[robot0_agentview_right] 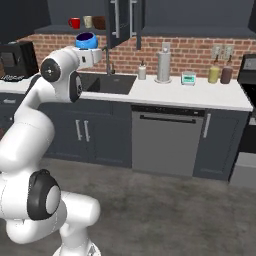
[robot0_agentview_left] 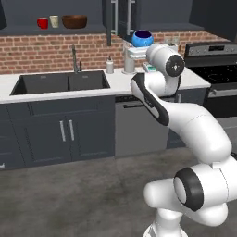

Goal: Gather all objects into one cabinet and sort the glasses and bowls to opposite sides.

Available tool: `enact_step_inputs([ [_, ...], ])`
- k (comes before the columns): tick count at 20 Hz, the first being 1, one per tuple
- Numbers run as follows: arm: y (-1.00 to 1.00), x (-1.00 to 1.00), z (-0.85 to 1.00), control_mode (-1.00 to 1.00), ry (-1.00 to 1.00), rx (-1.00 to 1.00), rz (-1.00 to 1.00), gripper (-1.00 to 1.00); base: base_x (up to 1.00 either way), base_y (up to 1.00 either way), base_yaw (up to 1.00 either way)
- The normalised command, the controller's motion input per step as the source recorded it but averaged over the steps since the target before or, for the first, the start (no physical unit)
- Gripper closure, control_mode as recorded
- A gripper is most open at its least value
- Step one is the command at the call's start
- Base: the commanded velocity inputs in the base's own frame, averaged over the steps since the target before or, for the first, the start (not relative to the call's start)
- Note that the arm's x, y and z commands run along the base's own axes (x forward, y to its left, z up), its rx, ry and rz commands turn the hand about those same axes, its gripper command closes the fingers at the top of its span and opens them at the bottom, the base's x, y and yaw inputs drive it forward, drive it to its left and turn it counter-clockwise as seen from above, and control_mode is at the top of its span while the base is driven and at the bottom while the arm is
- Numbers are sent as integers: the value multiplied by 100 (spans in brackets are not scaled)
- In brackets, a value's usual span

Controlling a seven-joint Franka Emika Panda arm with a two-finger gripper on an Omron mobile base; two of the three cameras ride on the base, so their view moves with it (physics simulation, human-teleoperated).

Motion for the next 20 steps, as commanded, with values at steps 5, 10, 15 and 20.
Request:
enact_step_inputs([
  [5, 0, 0, 0, 100, 0, 0, 0, 100, -15, 71, 0],
  [10, 0, 0, 0, 100, 0, 0, 0, 100, 8, 66, 0],
  [15, 0, 0, 0, 100, 0, 0, 0, 100, 64, 52, 0],
  [20, 0, 0, 0, 100, 0, 0, 0, 100, 100, 21, 3],
])
